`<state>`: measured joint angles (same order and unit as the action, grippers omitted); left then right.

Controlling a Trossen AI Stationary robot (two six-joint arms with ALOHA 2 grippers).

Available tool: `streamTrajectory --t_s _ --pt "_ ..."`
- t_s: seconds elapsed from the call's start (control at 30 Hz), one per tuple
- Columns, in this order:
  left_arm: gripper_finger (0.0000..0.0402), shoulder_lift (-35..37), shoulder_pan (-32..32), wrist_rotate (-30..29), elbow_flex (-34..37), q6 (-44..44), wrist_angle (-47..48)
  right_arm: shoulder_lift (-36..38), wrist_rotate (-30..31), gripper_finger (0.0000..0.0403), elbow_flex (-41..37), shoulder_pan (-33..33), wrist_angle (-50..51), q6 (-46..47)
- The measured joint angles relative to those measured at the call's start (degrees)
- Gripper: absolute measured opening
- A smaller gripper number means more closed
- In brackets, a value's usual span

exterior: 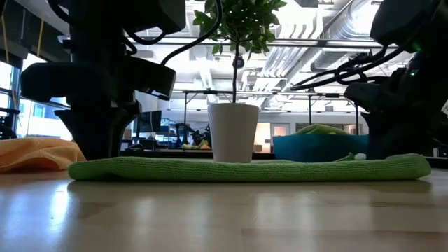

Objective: Sort microfiber towel by color & place in baskets
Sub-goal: Fold the green towel

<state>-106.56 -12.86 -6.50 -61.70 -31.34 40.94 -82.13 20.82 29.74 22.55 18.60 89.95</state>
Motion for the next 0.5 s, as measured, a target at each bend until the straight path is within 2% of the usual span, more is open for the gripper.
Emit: streamTrajectory --t_s 0.2,0.5 --pt "0.0126 0.5 0.1 -0.4 0.0 -1.3 -0.4 -0.1 1.5 0.0045 0.0 0.0 0.2 0.2" --pt "0.0126 4.0 0.3 -3.8 -2.4 -1.7 1.3 0.1 0.4 0.0003 0.6 -0.1 3.7 0.1"
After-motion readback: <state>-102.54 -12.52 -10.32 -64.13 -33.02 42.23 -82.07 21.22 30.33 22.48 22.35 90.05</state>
